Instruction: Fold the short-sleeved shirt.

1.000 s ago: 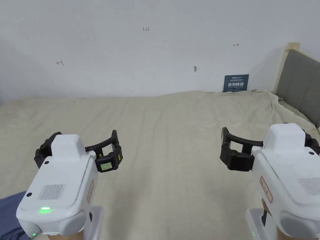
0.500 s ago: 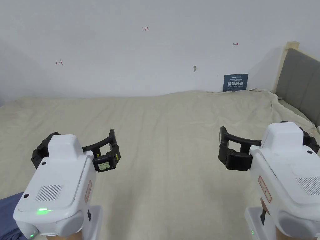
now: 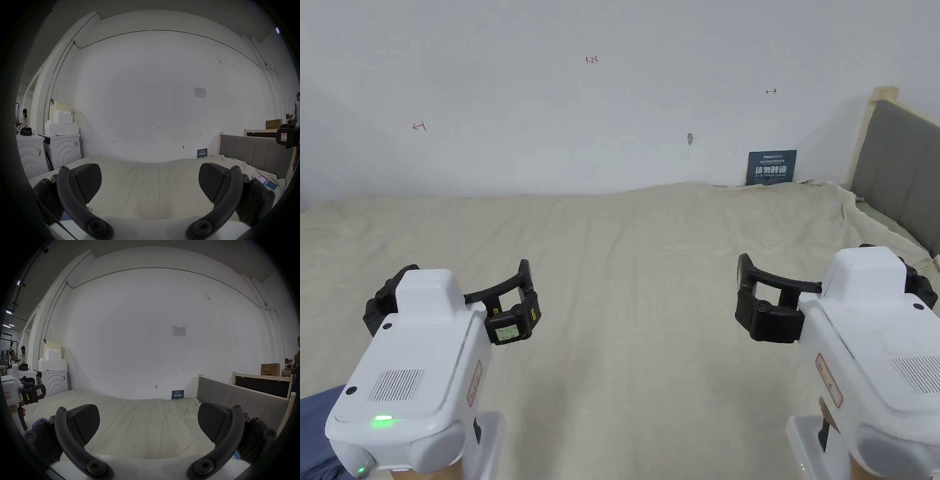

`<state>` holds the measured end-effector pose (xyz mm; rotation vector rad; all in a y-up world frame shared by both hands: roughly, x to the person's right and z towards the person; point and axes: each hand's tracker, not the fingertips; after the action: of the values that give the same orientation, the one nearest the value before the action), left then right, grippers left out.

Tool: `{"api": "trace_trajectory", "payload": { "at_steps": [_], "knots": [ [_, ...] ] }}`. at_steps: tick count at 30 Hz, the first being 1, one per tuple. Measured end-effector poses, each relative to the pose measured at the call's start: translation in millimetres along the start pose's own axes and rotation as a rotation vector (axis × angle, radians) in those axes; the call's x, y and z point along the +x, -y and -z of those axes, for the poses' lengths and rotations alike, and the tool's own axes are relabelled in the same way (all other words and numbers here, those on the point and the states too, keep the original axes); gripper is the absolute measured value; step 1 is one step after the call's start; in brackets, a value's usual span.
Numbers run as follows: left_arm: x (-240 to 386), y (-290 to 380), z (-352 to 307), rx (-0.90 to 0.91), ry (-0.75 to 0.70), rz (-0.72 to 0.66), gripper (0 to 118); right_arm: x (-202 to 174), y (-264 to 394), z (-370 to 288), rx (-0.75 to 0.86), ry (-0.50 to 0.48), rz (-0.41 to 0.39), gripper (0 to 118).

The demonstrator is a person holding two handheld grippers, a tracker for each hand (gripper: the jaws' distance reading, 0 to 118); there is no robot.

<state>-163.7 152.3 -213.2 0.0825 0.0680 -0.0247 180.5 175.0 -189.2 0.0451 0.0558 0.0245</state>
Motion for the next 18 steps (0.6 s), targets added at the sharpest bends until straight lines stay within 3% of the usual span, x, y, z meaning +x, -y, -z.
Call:
{"api": "trace_trajectory", "payload": {
  "at_steps": [18],
  "knots": [
    [0.1, 0.0, 1.1, 0.001, 0.004, 0.000, 118, 0.1, -2.8, 0.1, 0.008, 0.004, -0.009, 118]
  ]
}}
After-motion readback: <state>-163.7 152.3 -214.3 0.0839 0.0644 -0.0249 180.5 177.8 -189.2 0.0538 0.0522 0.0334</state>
